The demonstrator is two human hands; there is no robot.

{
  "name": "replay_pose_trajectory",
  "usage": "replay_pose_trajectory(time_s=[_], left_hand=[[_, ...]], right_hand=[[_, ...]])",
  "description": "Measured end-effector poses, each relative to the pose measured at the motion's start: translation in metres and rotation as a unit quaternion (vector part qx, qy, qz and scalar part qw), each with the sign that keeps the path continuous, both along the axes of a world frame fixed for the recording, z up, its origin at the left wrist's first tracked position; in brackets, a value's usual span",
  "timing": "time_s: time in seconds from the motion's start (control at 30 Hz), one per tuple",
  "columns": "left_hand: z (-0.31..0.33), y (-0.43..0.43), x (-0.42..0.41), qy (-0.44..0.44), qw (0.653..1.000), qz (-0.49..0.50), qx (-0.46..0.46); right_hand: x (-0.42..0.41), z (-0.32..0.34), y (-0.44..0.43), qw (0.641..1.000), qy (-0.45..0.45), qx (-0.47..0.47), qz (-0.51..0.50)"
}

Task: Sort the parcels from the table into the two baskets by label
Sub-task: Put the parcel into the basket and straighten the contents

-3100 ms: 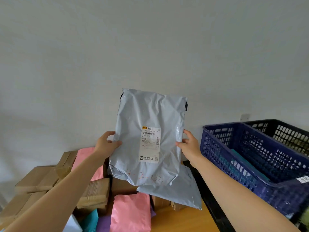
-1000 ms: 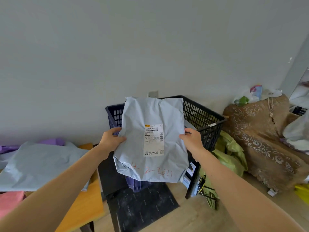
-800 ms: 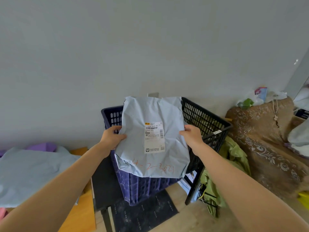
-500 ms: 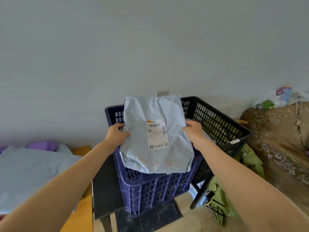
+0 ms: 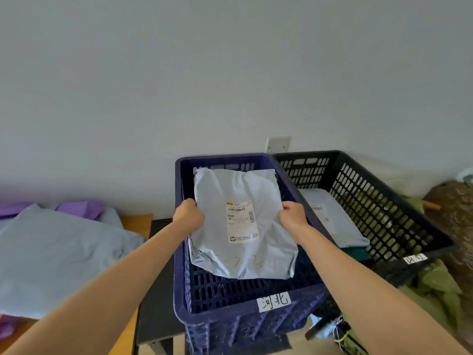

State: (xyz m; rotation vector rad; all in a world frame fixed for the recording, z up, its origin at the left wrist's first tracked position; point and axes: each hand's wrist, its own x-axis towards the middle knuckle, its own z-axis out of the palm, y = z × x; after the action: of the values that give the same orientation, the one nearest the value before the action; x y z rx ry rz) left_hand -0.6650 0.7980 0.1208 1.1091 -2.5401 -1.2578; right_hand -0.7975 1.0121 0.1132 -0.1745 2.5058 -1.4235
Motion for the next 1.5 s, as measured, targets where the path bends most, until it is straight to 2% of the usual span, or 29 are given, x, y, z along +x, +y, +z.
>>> replay_pose_trajectory(time_s=[0.27,0.5,0.8,0.93,1.0,1.17,1.4,1.5], left_hand=[[-0.037,0.021,-0.045,-0.122,0.992,-0.006,-0.03],[-0.066,0.017,-0.062,-0.196,0.978,0.038,-0.06],[-0.114,0.021,-0.077,-0.209,0.971,0.101,-0.063],[-0.131,0.029,-0.076,-0.242,0.96,0.096,-0.099],[-0.141,0.029,-0.072,-0.251,0.957,0.085,-0.114],[-0.151,0.031,-0.071,-0.257,0.961,0.066,-0.084],[-0.177,0.028,-0.071,-0.282,0.944,-0.081,-0.148],[-0.188,0.029,-0.068,-0.311,0.93,-0.105,-0.164]], right_hand=[[-0.042,-0.047,-0.016,0.998,-0.062,0.02,0.025],[-0.061,-0.079,-0.034,0.991,-0.122,0.019,0.055],[-0.073,-0.114,-0.052,0.987,-0.148,0.033,0.051],[-0.069,-0.132,-0.055,0.983,-0.159,0.053,0.07],[-0.065,-0.139,-0.054,0.981,-0.157,0.06,0.093],[-0.06,-0.149,-0.056,0.98,-0.135,0.072,0.127],[-0.064,-0.16,-0.059,0.979,-0.093,0.116,0.143],[-0.063,-0.172,-0.06,0.965,-0.01,0.189,0.184]])
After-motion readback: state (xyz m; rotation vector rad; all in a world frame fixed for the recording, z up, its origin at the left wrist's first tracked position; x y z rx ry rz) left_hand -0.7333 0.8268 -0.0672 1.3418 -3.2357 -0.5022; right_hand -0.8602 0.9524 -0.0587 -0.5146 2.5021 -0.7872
